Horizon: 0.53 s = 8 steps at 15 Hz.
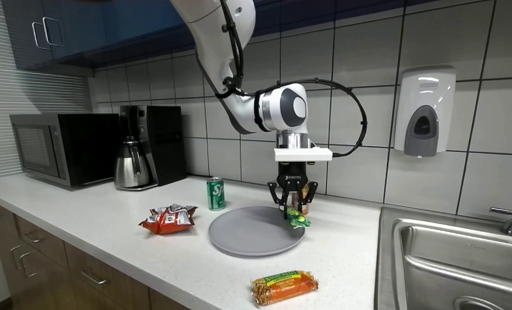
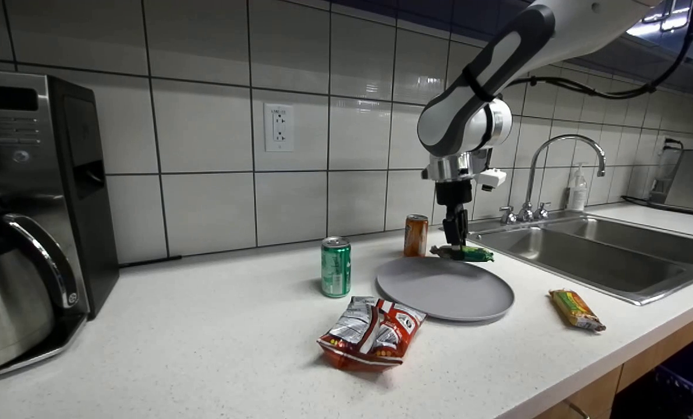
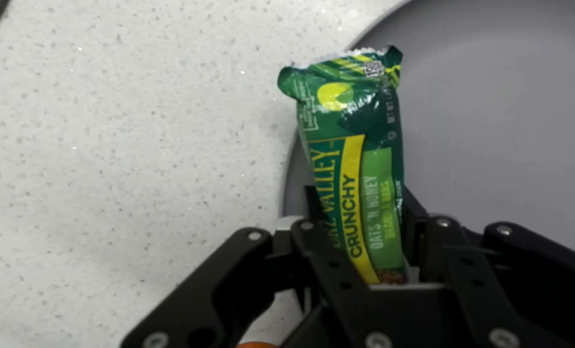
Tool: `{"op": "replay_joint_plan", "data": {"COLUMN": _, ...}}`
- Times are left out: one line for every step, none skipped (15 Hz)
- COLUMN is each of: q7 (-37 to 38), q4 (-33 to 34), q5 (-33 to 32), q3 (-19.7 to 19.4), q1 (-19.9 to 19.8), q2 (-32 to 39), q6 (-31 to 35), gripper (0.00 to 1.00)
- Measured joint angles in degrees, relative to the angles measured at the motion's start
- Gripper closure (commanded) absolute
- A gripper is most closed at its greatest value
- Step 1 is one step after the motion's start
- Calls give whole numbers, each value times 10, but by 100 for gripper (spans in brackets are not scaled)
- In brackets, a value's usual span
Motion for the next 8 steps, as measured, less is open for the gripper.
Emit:
{"op": "replay_joint_plan", "data": {"q7": 4, "q4": -7, "q5": 0, "q3": 2, "q1": 5, "q2": -4, "q6": 2, "gripper": 86}}
{"op": "replay_joint_plan", "data": {"q7": 8, "q4": -13, "q5": 0, "q3": 4, "q1": 9, "q2": -7, "q6": 4, "gripper": 86}}
{"op": "replay_joint_plan", "data": {"q7": 12, "q4": -19, "q5": 0, "q3": 6, "q1": 13, "q2": -9, "q6": 6, "gripper": 86}}
{"op": "replay_joint_plan", "data": {"q7": 15, "q4": -23, "q5": 0, "q3": 8, "q1": 17, "q2": -11, "q6": 8, "gripper": 86}}
{"op": "replay_joint_plan", "data": {"q7": 18, "q4": -26, "q5": 0, "q3": 9, "q1": 22, "q2": -11, "q6": 9, "gripper": 86}}
{"op": "replay_joint_plan", "data": {"q7": 22, "q4": -28, "q5": 0, "q3": 10, "q1": 25, "q2": -11, "q6": 9, "gripper": 86}}
{"op": "replay_joint_plan", "data": {"q7": 25, "q4": -31, "q5": 0, "q3": 12, "q1": 28, "q2": -11, "q6": 9, "gripper": 86}}
{"op": "replay_joint_plan", "data": {"q7": 28, "q4": -32, "q5": 0, "q3": 14, "q1": 30, "q2": -11, "q6": 9, "gripper": 86}}
